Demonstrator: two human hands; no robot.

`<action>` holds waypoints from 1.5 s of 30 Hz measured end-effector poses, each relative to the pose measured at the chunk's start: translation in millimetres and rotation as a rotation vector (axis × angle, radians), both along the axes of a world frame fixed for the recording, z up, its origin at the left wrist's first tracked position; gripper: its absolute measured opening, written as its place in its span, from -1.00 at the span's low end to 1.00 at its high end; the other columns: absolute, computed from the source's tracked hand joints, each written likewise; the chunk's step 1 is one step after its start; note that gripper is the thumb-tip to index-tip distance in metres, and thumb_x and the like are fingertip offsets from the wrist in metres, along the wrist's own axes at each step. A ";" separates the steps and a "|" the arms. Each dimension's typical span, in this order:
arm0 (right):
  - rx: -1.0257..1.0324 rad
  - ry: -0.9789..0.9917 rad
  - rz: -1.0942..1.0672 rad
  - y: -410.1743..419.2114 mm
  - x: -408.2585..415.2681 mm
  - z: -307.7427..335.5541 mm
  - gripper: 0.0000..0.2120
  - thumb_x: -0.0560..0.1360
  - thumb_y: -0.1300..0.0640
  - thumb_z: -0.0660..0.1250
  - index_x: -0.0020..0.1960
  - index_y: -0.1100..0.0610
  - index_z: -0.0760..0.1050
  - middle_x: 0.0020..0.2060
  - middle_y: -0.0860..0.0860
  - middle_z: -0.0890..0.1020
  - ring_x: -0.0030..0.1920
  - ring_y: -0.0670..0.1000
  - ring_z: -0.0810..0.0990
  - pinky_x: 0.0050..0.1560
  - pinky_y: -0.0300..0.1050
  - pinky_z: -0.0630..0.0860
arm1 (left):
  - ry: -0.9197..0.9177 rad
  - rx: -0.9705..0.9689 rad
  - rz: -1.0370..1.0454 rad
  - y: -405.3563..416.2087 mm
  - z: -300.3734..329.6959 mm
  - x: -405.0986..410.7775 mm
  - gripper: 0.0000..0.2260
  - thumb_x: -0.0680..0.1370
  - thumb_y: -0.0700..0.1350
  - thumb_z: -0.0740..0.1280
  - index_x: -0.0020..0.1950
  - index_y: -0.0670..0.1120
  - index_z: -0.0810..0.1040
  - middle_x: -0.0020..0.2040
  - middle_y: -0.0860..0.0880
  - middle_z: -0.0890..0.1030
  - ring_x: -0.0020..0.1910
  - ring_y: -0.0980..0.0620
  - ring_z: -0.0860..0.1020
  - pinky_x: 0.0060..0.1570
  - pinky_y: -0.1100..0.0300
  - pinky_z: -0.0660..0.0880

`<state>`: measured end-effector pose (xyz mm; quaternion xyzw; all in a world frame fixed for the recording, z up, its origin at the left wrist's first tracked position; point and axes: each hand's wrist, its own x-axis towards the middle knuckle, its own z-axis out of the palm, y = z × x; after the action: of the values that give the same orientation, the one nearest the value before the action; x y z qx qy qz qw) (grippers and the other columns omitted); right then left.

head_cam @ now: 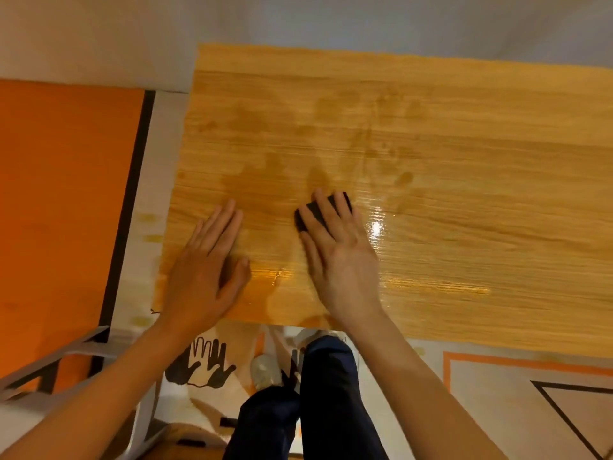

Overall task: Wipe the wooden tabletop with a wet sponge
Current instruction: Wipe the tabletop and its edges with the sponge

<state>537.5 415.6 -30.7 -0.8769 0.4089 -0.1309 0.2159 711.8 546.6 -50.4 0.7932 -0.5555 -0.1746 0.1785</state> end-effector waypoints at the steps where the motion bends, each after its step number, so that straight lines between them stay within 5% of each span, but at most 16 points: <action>1: -0.004 0.001 -0.047 -10.4 -27.0 -0.2 -0.67 0.62 0.09 0.21 0.36 0.11 0.46 0.43 0.08 0.39 0.50 0.14 0.24 0.51 0.09 0.19 | 0.024 -0.001 0.008 0.2 0.7 0.0 -0.44 0.67 0.11 0.09 0.64 -0.04 0.13 0.66 0.07 0.06 0.64 0.10 0.02 0.60 0.24 -0.14; 8: 0.091 -0.013 -0.441 -58.8 -94.1 8.5 -0.63 0.64 0.17 0.15 0.44 0.15 0.35 0.50 0.10 0.25 0.55 0.15 0.06 0.54 0.16 0.01 | 0.097 -0.018 0.048 -32.6 7.3 10.1 -0.48 0.69 0.09 0.05 0.64 -0.01 0.12 0.65 0.11 0.08 0.63 0.19 0.00 0.58 0.26 -0.13; 15: 0.025 0.072 0.013 -13.7 -102.5 9.7 -0.61 0.61 0.11 0.08 0.41 0.14 0.36 0.44 0.15 0.33 0.49 0.20 0.18 0.49 0.15 0.05 | -0.034 -0.109 0.082 -105.0 0.4 43.0 -0.53 0.71 -0.14 0.16 0.61 -0.18 0.19 0.63 -0.11 0.17 0.63 -0.01 0.09 0.62 0.15 -0.07; 23: 0.044 0.009 -0.224 -116.8 -35.7 2.7 -0.62 0.65 0.21 0.09 0.45 0.24 0.29 0.48 0.09 0.29 0.53 0.10 0.12 0.55 0.04 -0.01 | -0.038 -0.115 0.056 -105.6 -2.8 47.3 -0.52 0.72 -0.07 0.12 0.63 -0.15 0.16 0.65 -0.07 0.13 0.64 0.03 0.05 0.62 -0.02 0.02; 30: 0.103 0.051 0.129 -40.0 -84.1 9.8 -0.61 0.61 0.14 0.13 0.41 0.20 0.37 0.45 0.08 0.34 0.51 0.11 0.17 0.53 0.06 0.00 | -0.030 -0.070 0.085 -107.5 -2.9 50.9 -0.50 0.71 0.00 0.09 0.64 -0.10 0.15 0.66 -0.03 0.12 0.64 0.08 0.03 0.61 -0.06 0.05; 33: 0.079 0.042 -0.010 -87.0 -49.6 4.6 -0.63 0.60 0.24 0.22 0.40 0.24 0.37 0.43 0.14 0.35 0.48 0.18 0.21 0.53 0.12 -0.04 | -0.030 -0.070 0.084 -106.2 -3.7 49.3 -0.51 0.71 -0.02 0.11 0.63 -0.10 0.16 0.65 -0.04 0.12 0.64 0.05 0.05 0.59 -0.08 0.07; 36: 0.038 0.069 -0.160 -131.3 -10.1 0.8 -0.62 0.65 0.18 0.09 0.46 0.21 0.30 0.49 0.13 0.27 0.53 0.18 0.09 0.54 0.16 -0.11 | -0.028 -0.079 0.069 -106.7 -3.1 49.2 -0.50 0.70 -0.05 0.12 0.63 -0.15 0.17 0.65 -0.08 0.14 0.64 -0.02 0.08 0.58 -0.13 0.10; 41: 0.098 0.076 -0.121 -48.8 -30.9 5.6 -0.60 0.64 0.15 0.12 0.47 0.13 0.29 0.51 0.06 0.22 0.55 0.13 0.04 0.50 0.32 -0.12 | -0.005 -0.092 0.083 -109.1 2.8 45.1 -0.49 0.69 -0.07 0.14 0.62 -0.15 0.18 0.65 -0.10 0.14 0.64 -0.06 0.09 0.58 -0.13 0.09; 45: 0.132 0.118 -0.010 -32.0 -35.4 11.0 -0.58 0.62 0.17 0.16 0.47 0.12 0.28 0.51 0.05 0.22 0.55 0.11 0.05 0.53 0.21 -0.07 | 0.000 -0.075 0.086 -110.2 4.3 45.1 -0.48 0.68 -0.01 0.12 0.63 -0.14 0.17 0.65 -0.08 0.12 0.64 -0.05 0.06 0.61 -0.06 0.04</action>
<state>502.1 383.6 -19.7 -0.8649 0.4332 -0.0529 0.2479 756.9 436.4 -46.0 0.8092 -0.5268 -0.1459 0.2155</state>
